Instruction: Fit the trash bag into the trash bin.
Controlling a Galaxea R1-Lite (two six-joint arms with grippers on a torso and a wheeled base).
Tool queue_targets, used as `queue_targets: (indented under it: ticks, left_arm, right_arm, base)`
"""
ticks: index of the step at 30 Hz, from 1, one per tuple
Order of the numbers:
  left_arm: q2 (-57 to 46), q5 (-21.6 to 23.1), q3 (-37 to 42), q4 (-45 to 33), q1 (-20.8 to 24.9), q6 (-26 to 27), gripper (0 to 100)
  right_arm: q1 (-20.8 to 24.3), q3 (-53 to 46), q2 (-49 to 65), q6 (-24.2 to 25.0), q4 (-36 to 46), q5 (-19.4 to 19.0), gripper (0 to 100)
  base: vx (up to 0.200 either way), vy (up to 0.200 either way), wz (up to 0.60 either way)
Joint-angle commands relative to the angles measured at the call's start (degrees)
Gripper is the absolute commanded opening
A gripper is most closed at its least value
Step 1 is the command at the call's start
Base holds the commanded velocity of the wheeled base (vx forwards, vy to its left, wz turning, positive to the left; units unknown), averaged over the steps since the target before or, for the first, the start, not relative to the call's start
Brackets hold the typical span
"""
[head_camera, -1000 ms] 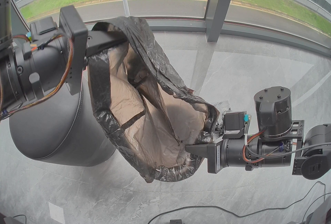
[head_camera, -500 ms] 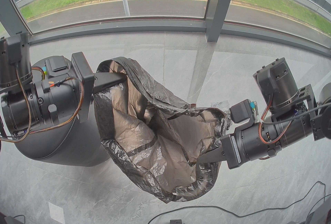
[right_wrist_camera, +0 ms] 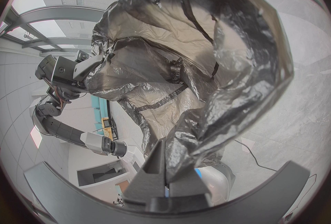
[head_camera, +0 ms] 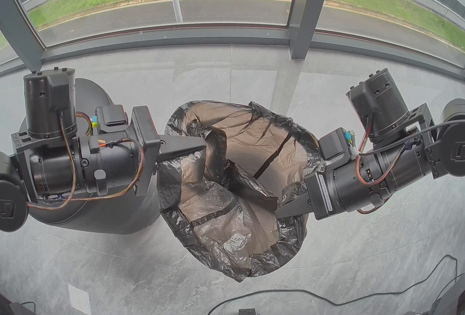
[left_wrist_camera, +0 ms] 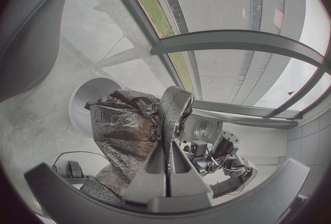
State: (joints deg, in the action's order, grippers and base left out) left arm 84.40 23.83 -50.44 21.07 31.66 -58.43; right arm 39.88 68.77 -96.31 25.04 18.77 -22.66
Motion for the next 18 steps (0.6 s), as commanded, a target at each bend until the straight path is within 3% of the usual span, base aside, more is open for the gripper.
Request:
queue_targets:
  ticks: [1, 18]
  left_arm:
    - [6.2, 0.1, 0.2, 2.8, -1.0, -0.1, 0]
    - [21.7, 0.5, -0.9, 12.6, -7.0, 0.2, 0]
  right_arm:
    - [-0.8, 0.8, -4.1, -0.3, -0.2, 0.2, 0]
    - [-6.9, 0.4, -13.4, -0.9, -11.3, 0.3, 0]
  base:
    - [0.000, 0.000, 0.00]
    - [0.000, 0.000, 0.00]
